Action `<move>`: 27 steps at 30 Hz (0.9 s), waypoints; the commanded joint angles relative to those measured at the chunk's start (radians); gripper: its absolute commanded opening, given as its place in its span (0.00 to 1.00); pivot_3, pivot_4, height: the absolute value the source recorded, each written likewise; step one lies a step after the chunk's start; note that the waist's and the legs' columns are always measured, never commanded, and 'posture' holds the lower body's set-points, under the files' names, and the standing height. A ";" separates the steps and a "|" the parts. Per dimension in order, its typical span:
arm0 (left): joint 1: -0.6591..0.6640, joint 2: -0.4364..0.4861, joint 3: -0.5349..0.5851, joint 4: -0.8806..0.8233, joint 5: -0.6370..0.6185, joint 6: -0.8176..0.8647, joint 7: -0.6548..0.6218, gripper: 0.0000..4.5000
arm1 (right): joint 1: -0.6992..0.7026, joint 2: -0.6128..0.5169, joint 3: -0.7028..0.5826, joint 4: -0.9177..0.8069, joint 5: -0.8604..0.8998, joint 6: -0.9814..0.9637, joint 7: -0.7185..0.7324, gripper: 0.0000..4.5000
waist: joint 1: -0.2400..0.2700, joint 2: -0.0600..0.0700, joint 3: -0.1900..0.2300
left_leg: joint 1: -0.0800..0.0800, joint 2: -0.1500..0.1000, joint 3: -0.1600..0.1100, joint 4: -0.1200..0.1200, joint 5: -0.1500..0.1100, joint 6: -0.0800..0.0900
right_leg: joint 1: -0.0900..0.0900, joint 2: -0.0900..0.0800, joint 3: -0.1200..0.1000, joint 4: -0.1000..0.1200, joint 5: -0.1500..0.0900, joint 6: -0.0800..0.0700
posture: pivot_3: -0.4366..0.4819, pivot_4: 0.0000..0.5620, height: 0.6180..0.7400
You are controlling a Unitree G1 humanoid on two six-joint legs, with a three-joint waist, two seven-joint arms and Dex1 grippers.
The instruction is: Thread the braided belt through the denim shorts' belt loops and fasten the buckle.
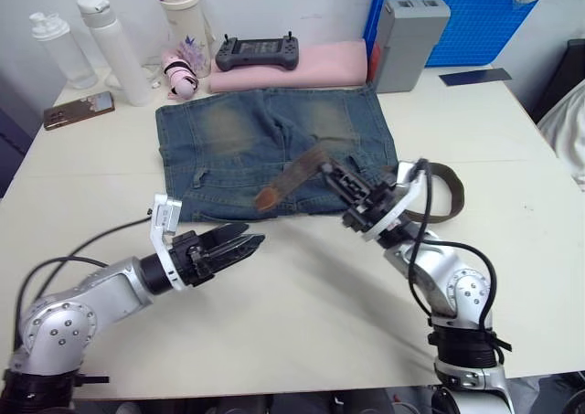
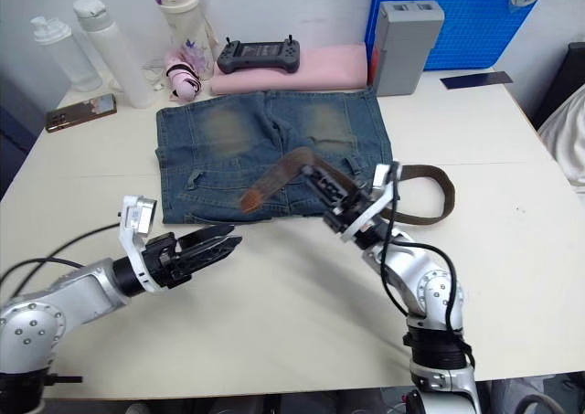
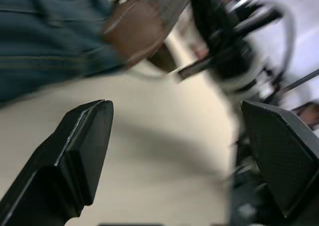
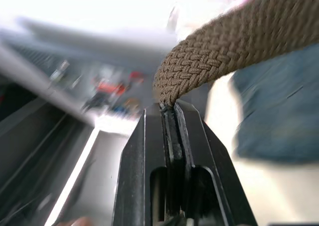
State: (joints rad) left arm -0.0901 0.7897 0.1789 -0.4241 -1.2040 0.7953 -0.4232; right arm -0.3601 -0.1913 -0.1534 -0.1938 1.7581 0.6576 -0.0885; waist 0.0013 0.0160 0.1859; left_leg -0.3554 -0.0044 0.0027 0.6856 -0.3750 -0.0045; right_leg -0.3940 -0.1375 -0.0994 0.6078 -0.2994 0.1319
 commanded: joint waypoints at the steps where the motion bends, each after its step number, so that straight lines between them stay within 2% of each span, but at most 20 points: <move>1: -0.039 0.033 -0.052 -0.012 0.200 -0.093 -0.108 1.00 | 0.015 0.000 -0.044 -0.027 -0.013 -0.023 -0.008 0.00 | -0.002 0.000 0.000 | 0.000 0.000 0.000 0.000 0.000 0.000 | 0.000 0.000 0.000 0.000 0.000 0.000 | 0.48 0.27 1.00; 4: -0.071 0.018 -0.114 0.018 0.395 -0.209 -0.142 1.00 | 0.024 -0.007 -0.071 -0.030 -0.022 -0.029 -0.015 0.00 | -0.005 0.000 0.000 | 0.000 0.001 0.003 -0.003 0.000 0.000 | -0.002 0.001 0.001 -0.001 0.000 0.000 | 0.48 0.27 1.00; 7: -0.122 0.010 -0.247 0.102 0.729 -0.458 -0.160 1.00 | 0.027 0.003 -0.112 -0.054 -0.027 -0.068 -0.032 0.00 | -0.004 0.000 0.000 | 0.000 0.002 0.004 -0.003 0.000 0.000 | -0.003 0.001 0.002 -0.001 0.000 0.000 | 0.48 0.27 1.00; 11: -0.220 -0.025 -0.367 0.289 1.069 -0.724 -0.106 1.00 | 0.033 0.015 -0.172 -0.088 0.001 -0.120 -0.067 0.00 | 0.003 0.000 0.000 | 0.000 0.002 0.006 -0.003 0.000 0.000 | -0.003 0.001 0.002 -0.002 0.000 0.000 | 0.48 0.27 1.00; 15: -0.290 -0.071 -0.413 0.505 1.264 -0.898 -0.032 1.00 | 0.032 -0.001 -0.233 -0.108 0.043 -0.152 -0.083 0.00 | -0.001 0.000 0.000 | 0.000 0.002 0.007 -0.003 0.000 0.000 | -0.003 0.001 0.001 -0.001 0.000 0.001 | 0.48 0.27 1.00; 18: -0.338 -0.119 -0.416 0.648 1.330 -0.987 0.005 1.00 | 0.039 -0.026 -0.262 -0.113 0.061 -0.152 -0.092 0.00 | 0.003 0.000 0.000 | -0.001 0.002 0.006 -0.003 0.000 0.000 | -0.004 0.001 0.000 -0.001 0.000 0.001 | 0.48 0.27 1.00; 19: -0.346 -0.132 -0.408 0.674 1.331 -1.002 0.004 0.88 | 0.041 -0.030 -0.265 -0.113 0.062 -0.152 -0.094 0.00 | 0.002 0.000 0.000 | 0.000 0.002 0.006 -0.002 0.000 0.000 | -0.003 0.001 0.000 0.000 0.000 0.001 | 0.48 0.27 1.00; 21: -0.358 -0.154 -0.394 0.714 1.322 -1.031 -0.006 0.72 | 0.041 -0.038 -0.277 -0.111 0.064 -0.157 -0.098 0.00 | 0.000 0.000 0.000 | 0.000 0.002 0.007 -0.002 0.000 0.000 | -0.003 0.000 0.001 0.000 0.001 0.001 | 0.48 0.27 1.00; 27: -0.367 -0.167 -0.377 0.768 1.339 -1.081 -0.021 0.13 | 0.036 -0.076 -0.315 -0.089 0.065 -0.160 -0.084 0.00 | -0.002 0.000 0.000 | 0.001 0.002 0.007 -0.002 0.000 0.000 | -0.003 -0.001 0.000 0.002 0.001 0.001 | 0.48 0.27 1.00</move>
State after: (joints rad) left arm -0.4662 0.6175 -0.2164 0.3151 0.1165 -0.2867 -0.4435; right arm -0.3197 -0.2404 -0.4375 -0.2627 1.7943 0.5025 -0.1886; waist -0.0007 0.0163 0.1860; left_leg -0.3546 -0.0022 0.0102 0.6841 -0.3746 -0.0041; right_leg -0.3970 -0.1389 -0.0991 0.6102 -0.2987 0.1331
